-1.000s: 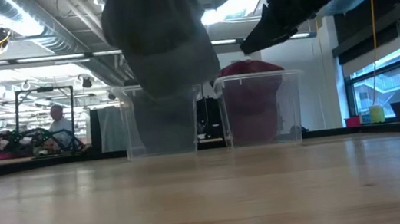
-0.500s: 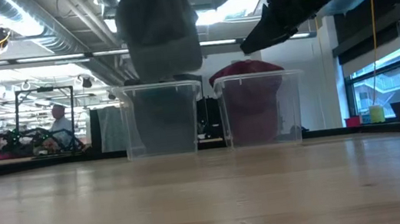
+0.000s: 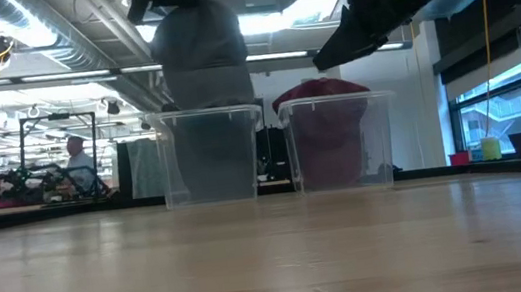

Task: Pick & Place hat
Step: Put the gray cap into the left transparent bin

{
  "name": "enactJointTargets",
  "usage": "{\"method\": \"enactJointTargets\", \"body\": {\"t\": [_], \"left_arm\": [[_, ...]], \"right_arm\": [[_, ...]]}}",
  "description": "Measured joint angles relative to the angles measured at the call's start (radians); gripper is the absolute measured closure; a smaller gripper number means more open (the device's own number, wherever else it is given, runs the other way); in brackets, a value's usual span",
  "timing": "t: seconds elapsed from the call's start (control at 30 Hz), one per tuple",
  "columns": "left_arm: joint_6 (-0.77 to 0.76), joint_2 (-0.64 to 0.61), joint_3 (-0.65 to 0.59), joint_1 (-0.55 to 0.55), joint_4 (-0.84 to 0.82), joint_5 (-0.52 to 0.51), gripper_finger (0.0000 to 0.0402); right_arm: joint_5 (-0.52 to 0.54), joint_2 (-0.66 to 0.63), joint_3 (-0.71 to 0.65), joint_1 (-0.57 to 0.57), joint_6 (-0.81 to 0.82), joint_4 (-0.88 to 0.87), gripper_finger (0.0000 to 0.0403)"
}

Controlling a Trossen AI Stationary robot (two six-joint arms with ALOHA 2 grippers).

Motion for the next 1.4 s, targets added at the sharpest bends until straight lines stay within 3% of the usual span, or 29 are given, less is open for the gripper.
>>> {"method": "enactJointTargets", "body": {"t": [0.2, 0.4, 0.63, 0.8, 1.1, 1.4], "left_arm": [[0.014, -0.005, 0.000, -0.003, -0.013, 0.003, 0.0396], [-0.060, 0.014, 0.000, -0.004, -0.092, 0.075, 0.0396], [-0.245, 0.063, 0.000, -0.011, -0.221, 0.112, 0.0395], [-0.403, 0.135, -0.021, -0.015, -0.227, 0.110, 0.0395], [-0.496, 0.270, -0.055, -0.015, -0.212, -0.062, 0.0387], [-0.478, 0.293, -0.055, -0.011, -0.171, -0.230, 0.0368]], "right_arm": [[0.056, 0.000, 0.000, 0.000, 0.000, -0.010, 0.0070], [0.087, 0.000, 0.000, 0.000, 0.000, -0.016, 0.0070], [0.086, 0.000, 0.000, 0.000, 0.000, -0.017, 0.0070], [0.084, 0.000, 0.000, 0.000, 0.000, -0.017, 0.0070], [0.084, 0.000, 0.000, 0.000, 0.000, -0.027, 0.0070], [0.084, 0.000, 0.000, 0.000, 0.000, -0.030, 0.0070]]}}
